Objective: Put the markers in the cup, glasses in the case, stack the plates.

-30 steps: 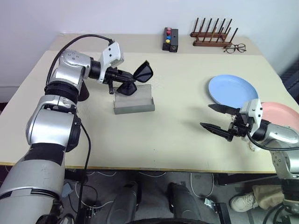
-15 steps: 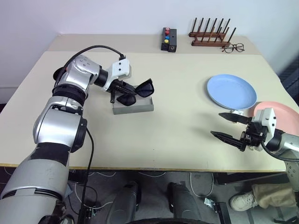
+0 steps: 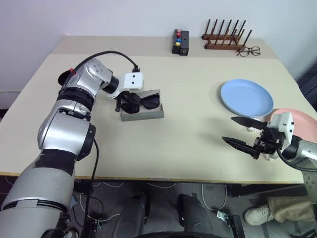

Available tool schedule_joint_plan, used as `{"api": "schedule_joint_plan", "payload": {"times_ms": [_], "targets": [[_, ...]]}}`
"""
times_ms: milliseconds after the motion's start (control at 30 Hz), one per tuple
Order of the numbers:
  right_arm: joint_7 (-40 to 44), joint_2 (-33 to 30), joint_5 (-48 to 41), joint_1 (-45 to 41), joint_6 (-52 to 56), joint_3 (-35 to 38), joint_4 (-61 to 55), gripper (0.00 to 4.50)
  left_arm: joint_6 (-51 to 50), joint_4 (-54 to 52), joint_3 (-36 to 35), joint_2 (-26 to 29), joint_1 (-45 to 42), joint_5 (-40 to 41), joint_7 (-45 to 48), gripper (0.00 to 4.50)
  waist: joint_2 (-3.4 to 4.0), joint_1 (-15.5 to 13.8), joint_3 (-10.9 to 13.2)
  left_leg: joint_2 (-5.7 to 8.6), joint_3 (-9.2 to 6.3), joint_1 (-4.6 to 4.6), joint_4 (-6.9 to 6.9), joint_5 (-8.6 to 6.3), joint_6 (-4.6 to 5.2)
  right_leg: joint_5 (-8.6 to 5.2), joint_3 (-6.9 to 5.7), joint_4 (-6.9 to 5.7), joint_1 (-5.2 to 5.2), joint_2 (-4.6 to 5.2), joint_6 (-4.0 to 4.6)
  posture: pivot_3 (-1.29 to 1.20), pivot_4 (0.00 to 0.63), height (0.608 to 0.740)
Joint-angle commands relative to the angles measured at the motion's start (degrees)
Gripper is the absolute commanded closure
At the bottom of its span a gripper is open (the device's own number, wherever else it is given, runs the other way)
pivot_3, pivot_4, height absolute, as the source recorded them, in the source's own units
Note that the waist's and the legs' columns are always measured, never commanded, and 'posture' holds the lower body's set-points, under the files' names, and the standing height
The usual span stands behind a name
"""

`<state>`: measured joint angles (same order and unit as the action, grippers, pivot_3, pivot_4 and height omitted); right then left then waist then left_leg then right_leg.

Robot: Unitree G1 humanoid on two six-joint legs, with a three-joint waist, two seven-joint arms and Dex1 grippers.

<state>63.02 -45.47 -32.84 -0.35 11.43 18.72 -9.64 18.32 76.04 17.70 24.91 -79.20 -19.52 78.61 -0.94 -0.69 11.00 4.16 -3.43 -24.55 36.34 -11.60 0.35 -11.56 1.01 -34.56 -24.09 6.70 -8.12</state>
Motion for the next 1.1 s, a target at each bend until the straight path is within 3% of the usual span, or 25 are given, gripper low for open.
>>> {"api": "schedule_joint_plan", "payload": {"times_ms": [33,500,633,767,833,1100], "targets": [[-0.50,-0.04,-1.28,0.23,-0.29,2.32,-2.36,0.59,0.60,0.03,-0.06,-0.02,-1.89,-0.43,1.11,4.46,0.00,0.01,0.00,0.00,0.00,0.00,0.00,0.00,0.00,0.00,0.00,0.00,0.00,0.00,0.00,0.00,0.150,0.740],[-1.01,-0.21,-1.00,-1.09,-0.40,1.94,-1.43,0.59,2.21,-0.41,-0.41,1.10,0.65,-0.45,1.71,4.46,0.00,0.03,0.00,0.00,0.00,0.02,0.09,0.00,0.00,-0.01,0.00,-0.12,0.00,0.00,-0.01,0.00,0.150,0.740],[-0.90,-0.10,-0.85,-1.64,-0.45,1.71,-1.11,0.59,1.88,-0.46,-0.50,1.66,1.11,-0.40,1.38,2.92,0.00,0.03,0.00,0.00,-0.01,0.02,0.15,-0.01,0.01,-0.02,0.01,-0.22,0.00,0.00,-0.02,0.00,0.150,0.740],[-0.83,-0.03,-0.85,-1.86,-0.45,1.60,-0.98,0.59,2.11,-0.63,-0.39,2.00,1.41,-0.53,0.94,0.86,0.00,0.00,0.00,0.00,-0.01,0.01,0.30,-0.04,0.05,-0.03,0.01,-0.44,-0.03,0.00,-0.03,0.00,0.150,0.740],[-0.88,0.03,-0.82,-2.10,-0.46,1.50,-0.85,0.59,2.47,-0.76,-0.71,2.11,1.27,-0.43,-0.38,0.05,0.00,-0.05,0.00,0.00,-0.02,0.00,0.39,-0.04,0.05,-0.03,0.00,-0.52,-0.03,0.00,-0.03,0.00,0.150,0.740],[-1.89,0.71,-0.83,-3.19,-0.50,1.59,-0.86,0.59,-1.10,-0.86,-6.72,1.36,-3.01,4.55,-4.50,0.05,-0.02,-0.06,0.01,0.00,-0.06,-0.05,0.64,-0.07,0.08,-0.03,-0.01,-0.57,0.02,0.01,-0.04,0.00,0.150,0.740]]}}
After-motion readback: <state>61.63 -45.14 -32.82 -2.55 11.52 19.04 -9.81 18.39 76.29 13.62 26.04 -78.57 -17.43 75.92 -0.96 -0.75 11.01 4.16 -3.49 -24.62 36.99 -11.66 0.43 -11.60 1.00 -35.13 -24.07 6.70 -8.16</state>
